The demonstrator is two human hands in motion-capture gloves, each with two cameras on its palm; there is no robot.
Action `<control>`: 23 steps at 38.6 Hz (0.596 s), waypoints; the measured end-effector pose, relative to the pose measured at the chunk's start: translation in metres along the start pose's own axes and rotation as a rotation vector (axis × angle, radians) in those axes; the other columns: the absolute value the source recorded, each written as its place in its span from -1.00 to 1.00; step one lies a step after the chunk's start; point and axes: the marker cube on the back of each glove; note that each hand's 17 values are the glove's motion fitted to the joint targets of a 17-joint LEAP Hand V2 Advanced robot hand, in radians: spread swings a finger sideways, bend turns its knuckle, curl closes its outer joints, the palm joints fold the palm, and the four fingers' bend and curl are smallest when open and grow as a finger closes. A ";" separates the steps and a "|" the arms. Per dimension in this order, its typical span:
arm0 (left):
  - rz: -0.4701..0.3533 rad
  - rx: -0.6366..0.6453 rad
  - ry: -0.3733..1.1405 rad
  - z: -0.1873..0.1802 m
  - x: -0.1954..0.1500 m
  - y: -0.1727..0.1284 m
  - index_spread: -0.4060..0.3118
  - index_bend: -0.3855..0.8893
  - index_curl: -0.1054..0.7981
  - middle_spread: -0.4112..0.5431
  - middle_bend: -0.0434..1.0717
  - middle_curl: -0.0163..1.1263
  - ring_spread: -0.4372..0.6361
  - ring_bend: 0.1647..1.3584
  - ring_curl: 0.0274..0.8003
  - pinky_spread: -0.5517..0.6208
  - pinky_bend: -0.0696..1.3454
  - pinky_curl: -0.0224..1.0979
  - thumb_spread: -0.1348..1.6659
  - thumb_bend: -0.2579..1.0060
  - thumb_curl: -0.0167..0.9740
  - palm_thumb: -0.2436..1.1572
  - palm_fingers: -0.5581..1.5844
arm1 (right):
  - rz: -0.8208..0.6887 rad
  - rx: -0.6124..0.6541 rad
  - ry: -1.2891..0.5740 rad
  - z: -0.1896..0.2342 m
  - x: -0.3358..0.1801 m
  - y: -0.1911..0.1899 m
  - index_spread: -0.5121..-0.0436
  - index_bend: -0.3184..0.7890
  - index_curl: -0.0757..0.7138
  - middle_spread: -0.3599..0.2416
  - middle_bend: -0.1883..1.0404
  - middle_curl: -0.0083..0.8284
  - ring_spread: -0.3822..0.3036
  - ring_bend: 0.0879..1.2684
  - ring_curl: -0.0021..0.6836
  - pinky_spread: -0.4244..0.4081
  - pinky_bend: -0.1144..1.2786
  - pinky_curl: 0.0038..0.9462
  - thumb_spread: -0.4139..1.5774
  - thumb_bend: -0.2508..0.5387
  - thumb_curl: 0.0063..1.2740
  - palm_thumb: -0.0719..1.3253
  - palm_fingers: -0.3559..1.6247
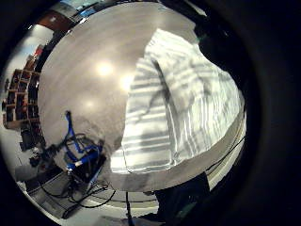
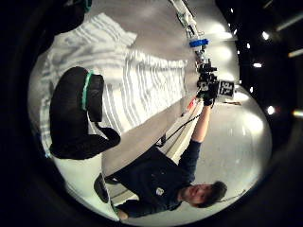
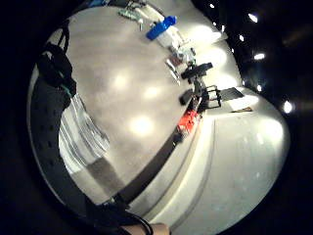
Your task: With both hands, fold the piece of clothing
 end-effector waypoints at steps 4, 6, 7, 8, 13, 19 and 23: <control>-0.116 -0.063 -0.072 0.027 -0.005 0.023 -0.24 -0.05 0.06 -0.29 -0.67 -0.15 -0.27 -0.61 0.00 -0.02 -0.63 -0.25 0.65 -0.65 -0.18 0.14 0.05 | 0.036 -0.137 -0.004 0.021 0.003 0.014 0.20 -0.29 0.03 -0.37 -0.33 0.23 -0.54 -0.32 0.35 -0.66 -0.02 -0.14 0.33 -0.28 0.12 0.54 0.47; -0.149 -0.050 -0.114 0.039 -0.011 0.023 -0.24 -0.02 0.09 -0.24 -0.70 -0.17 -0.21 -0.62 0.00 0.04 -0.66 -0.26 0.65 -0.64 -0.20 0.11 0.03 | 0.049 -0.172 -0.031 0.032 0.003 0.015 0.21 -0.32 -0.01 -0.36 -0.34 0.22 -0.53 -0.31 0.35 -0.63 -0.02 -0.15 0.37 -0.29 0.11 0.54 0.46; -0.162 -0.048 -0.128 0.045 -0.015 0.022 -0.24 0.00 0.10 -0.21 -0.72 -0.19 -0.18 -0.63 -0.01 0.07 -0.65 -0.27 0.65 -0.64 -0.21 0.09 0.02 | 0.057 -0.180 -0.047 0.037 0.003 0.014 0.22 -0.35 -0.03 -0.32 -0.38 0.20 -0.51 -0.30 0.34 -0.58 -0.02 -0.15 0.40 -0.38 0.08 0.46 0.40; -0.172 -0.052 -0.130 0.052 -0.018 0.021 -0.24 0.02 0.11 -0.18 -0.72 -0.21 -0.15 -0.63 -0.02 0.10 -0.66 -0.28 0.65 -0.64 -0.22 0.08 0.01 | 0.068 -0.185 -0.063 0.043 0.003 0.013 0.23 -0.35 -0.05 -0.31 -0.38 0.20 -0.49 -0.29 0.34 -0.56 -0.03 -0.15 0.42 -0.40 0.07 0.44 0.39; -0.182 -0.096 -0.070 0.079 -0.025 0.021 -0.23 0.02 0.15 0.02 -0.84 -0.32 0.06 -0.60 -0.02 0.30 -0.59 -0.26 0.65 -0.62 -0.24 0.06 -0.18 | 0.149 -0.243 -0.116 0.076 0.005 0.007 0.32 -0.35 -0.14 -0.18 -0.40 0.16 -0.41 -0.26 0.34 -0.42 -0.03 -0.16 0.52 -0.50 -0.05 0.23 0.34; -0.344 -0.233 -0.202 0.094 -0.048 0.023 -0.17 -0.12 0.11 0.18 -0.80 -0.43 0.33 -0.57 -0.06 0.50 -0.48 -0.25 0.63 -0.67 -0.31 -0.11 -0.36 | 0.290 -0.338 -0.208 0.103 0.001 0.004 0.43 -0.37 -0.24 -0.06 -0.39 0.13 -0.32 -0.25 0.32 -0.29 0.00 -0.17 0.59 -0.55 -0.19 -0.04 0.27; -0.413 -0.346 -0.248 0.101 -0.065 0.028 -0.16 -0.21 0.06 0.27 -0.78 -0.49 0.47 -0.54 -0.08 0.60 -0.37 -0.23 0.62 -0.68 -0.36 -0.23 -0.46 | 0.359 -0.347 -0.212 0.106 -0.008 0.005 0.52 -0.36 -0.30 0.02 -0.37 0.12 -0.26 -0.23 0.31 -0.20 0.00 -0.18 0.63 -0.50 -0.27 -0.15 0.25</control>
